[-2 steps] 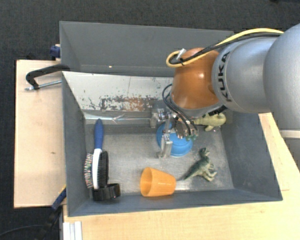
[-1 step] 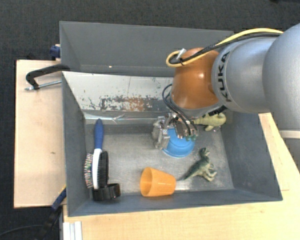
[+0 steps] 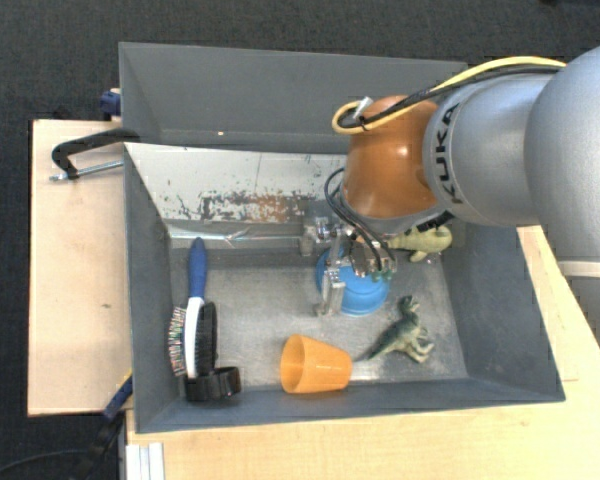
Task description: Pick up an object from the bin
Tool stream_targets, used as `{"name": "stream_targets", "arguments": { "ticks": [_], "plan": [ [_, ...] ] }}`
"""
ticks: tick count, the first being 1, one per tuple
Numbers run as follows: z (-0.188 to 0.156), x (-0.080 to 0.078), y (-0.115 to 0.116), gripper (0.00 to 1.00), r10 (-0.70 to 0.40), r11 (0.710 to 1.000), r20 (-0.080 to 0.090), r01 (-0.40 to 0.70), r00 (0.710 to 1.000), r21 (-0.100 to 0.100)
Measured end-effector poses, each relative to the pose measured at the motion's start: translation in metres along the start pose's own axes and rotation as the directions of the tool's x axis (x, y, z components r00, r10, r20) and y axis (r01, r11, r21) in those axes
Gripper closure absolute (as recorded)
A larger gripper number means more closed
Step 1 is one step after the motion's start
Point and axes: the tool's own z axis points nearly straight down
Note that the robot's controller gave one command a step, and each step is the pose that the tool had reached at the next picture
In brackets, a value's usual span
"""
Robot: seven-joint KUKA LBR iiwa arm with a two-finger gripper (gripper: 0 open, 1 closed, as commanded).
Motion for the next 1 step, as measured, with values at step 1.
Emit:
{"name": "stream_targets", "arguments": {
  "ticks": [1],
  "plan": [
    [-0.0441,0.0254,-0.0068,0.00,-0.349,0.937,0.001,0.349,0.937,0.002]
  ]
}}
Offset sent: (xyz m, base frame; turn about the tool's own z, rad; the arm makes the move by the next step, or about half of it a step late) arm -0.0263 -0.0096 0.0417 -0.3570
